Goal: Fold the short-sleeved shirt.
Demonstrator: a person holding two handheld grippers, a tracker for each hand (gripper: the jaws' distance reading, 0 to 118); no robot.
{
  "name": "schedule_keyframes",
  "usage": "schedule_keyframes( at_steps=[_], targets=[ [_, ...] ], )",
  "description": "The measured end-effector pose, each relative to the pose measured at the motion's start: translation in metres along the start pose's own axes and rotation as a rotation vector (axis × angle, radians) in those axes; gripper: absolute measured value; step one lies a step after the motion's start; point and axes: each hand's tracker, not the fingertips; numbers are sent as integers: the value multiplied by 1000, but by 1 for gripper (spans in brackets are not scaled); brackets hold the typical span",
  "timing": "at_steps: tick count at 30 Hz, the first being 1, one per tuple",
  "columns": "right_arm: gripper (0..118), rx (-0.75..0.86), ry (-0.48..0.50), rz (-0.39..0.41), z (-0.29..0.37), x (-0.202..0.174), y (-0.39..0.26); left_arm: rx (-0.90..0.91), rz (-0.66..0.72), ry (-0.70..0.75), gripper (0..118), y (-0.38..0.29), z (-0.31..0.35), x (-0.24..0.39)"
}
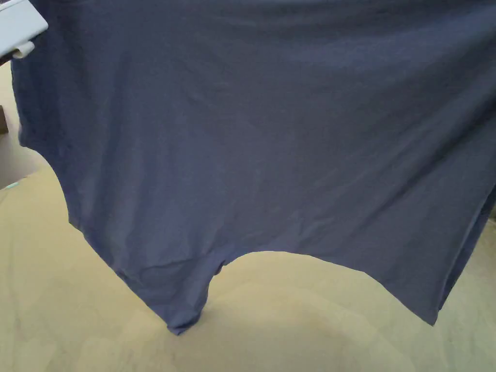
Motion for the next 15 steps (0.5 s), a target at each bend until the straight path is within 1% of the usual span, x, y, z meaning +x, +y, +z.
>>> schedule_keyframes(
  at_steps=[5,8,9,15],
  targets=[
    [5,-82,20,11,33,7,-47,-48,-3,6,2,-33,51,-30],
    [6,-132,29,-2,62,15,-74,-93,-3,19,2,-49,83,-43],
    [6,-146,30,-15,71,17,-82,-111,-10,24,2,-56,97,-38],
    [6,-224,32,-84,157,19,-130,-238,-9,53,2,-88,184,-55]
  ],
)
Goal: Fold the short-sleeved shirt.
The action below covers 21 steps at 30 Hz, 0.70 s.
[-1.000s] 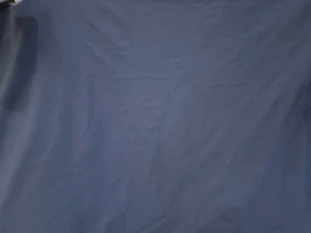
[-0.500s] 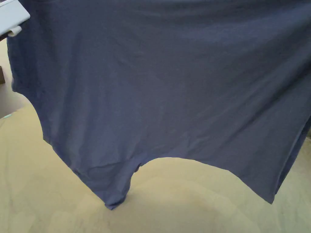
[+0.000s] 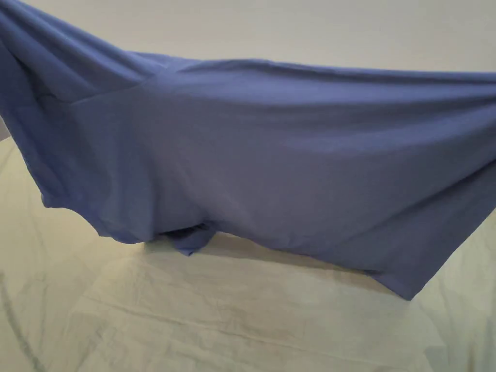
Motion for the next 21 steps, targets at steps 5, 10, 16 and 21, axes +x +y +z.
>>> schedule_keyframes(
  at_steps=[5,10,16,21],
  targets=[
    [5,-68,-15,-56,73,2,-52,-77,38,29,2,-41,74,-17],
    [6,-171,-48,-64,144,-4,-105,-176,31,78,2,-84,152,-31],
    [5,-345,-71,-44,207,-13,-172,-361,-36,169,2,-140,225,-62],
    [6,-491,-70,7,247,-16,-211,-506,-130,194,2,-174,269,-62]
  ],
)
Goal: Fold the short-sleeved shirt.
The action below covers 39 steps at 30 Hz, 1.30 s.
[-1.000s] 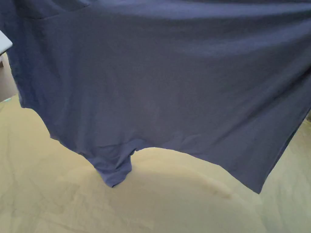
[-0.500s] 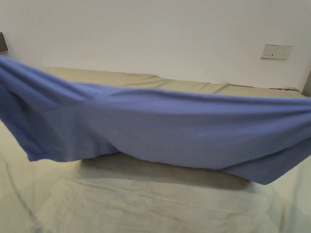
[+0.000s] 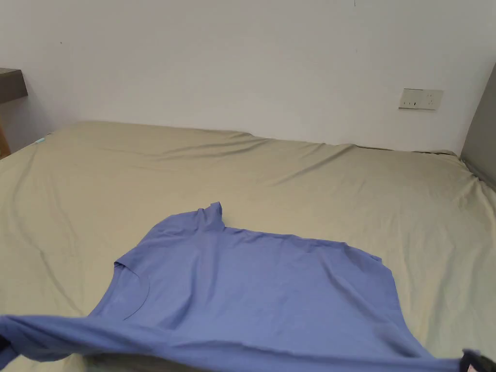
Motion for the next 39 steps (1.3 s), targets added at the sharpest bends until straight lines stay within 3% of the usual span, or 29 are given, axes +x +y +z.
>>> schedule_keyframes(
  at_steps=[2,9,13,14,19,20,21,22,23,24,25,26,27,28,32,37,38,39],
  targets=[
    [6,-59,-1,30,13,-16,-7,-59,-61,15,2,-14,8,6],
    [6,-203,-26,65,7,-11,-58,-267,-242,98,2,-60,3,-17],
    [6,-260,-36,100,2,-28,-61,-337,-302,134,2,-87,-11,-34],
    [6,-276,-45,104,-7,-13,-74,-350,-303,151,2,-90,-15,-35],
    [6,-303,-64,82,-9,-14,-72,-354,-287,184,5,-92,-22,-30],
    [8,-307,-66,76,-9,-15,-72,-344,-270,191,16,-91,-20,-25],
    [14,-305,-65,74,-8,-16,-72,-336,-258,194,39,-88,-16,-15],
    [38,-301,-58,70,-7,-9,-72,-324,-241,202,80,-86,-14,-13],
    [66,-286,-56,70,-3,-10,-69,-290,-220,230,102,-83,-11,-11],
    [66,-246,-64,68,4,-12,-65,-256,-205,258,108,-78,-6,-9],
    [77,-203,-76,58,11,-12,-59,-228,-185,249,113,-74,0,-11],
    [98,-165,-89,43,19,-12,-53,-180,-167,248,118,-67,6,-7],
    [118,-118,-102,20,28,-12,-47,-118,-173,265,118,-58,14,-1],
    [118,-31,-65,-16,41,-13,-40,-71,-162,267,118,-47,22,8],
    [118,134,-103,-58,76,-18,-21,55,-279,253,118,-36,35,27],
    [118,173,-105,-58,93,-32,-21,106,-299,205,116,-46,36,58],
    [118,163,-108,-61,90,-34,-23,100,-295,193,108,-49,35,61],
    [111,144,-107,-59,90,-36,-26,91,-284,174,88,-52,34,63]
  ],
)
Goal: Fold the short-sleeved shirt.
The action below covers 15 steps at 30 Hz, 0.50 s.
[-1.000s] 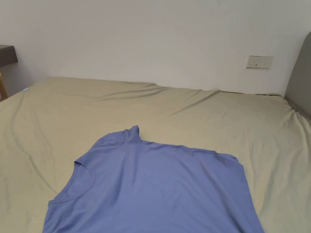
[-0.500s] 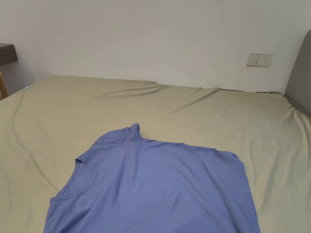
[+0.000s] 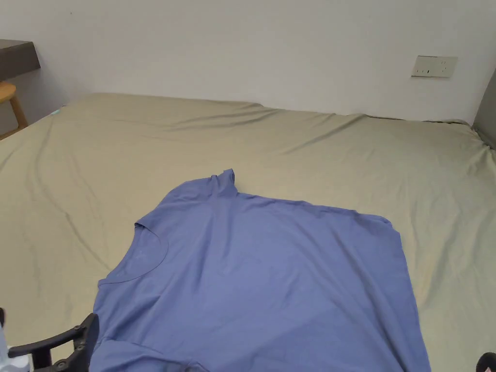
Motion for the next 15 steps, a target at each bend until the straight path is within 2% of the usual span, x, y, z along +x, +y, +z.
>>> schedule_keyframes(
  at_steps=[1,2,3,5,7,12,15],
  targets=[
    [79,-2,9,6,2,-1,-4,-4,9,-15,49,-3,1,2],
    [36,-4,14,13,3,-4,-8,-19,9,-21,14,-6,2,9],
    [3,-20,8,25,1,-8,-10,-31,4,-7,1,-11,2,12],
    [2,-24,-79,84,1,-11,-15,-37,-9,12,0,-18,3,16],
    [2,-66,20,50,-3,-10,-14,-96,36,-34,0,-23,4,9],
    [2,-65,10,72,-4,-20,-15,-130,40,23,0,-21,7,-3],
    [2,-70,19,82,-5,-26,-13,-250,55,16,0,-10,-4,-17]
  ],
)
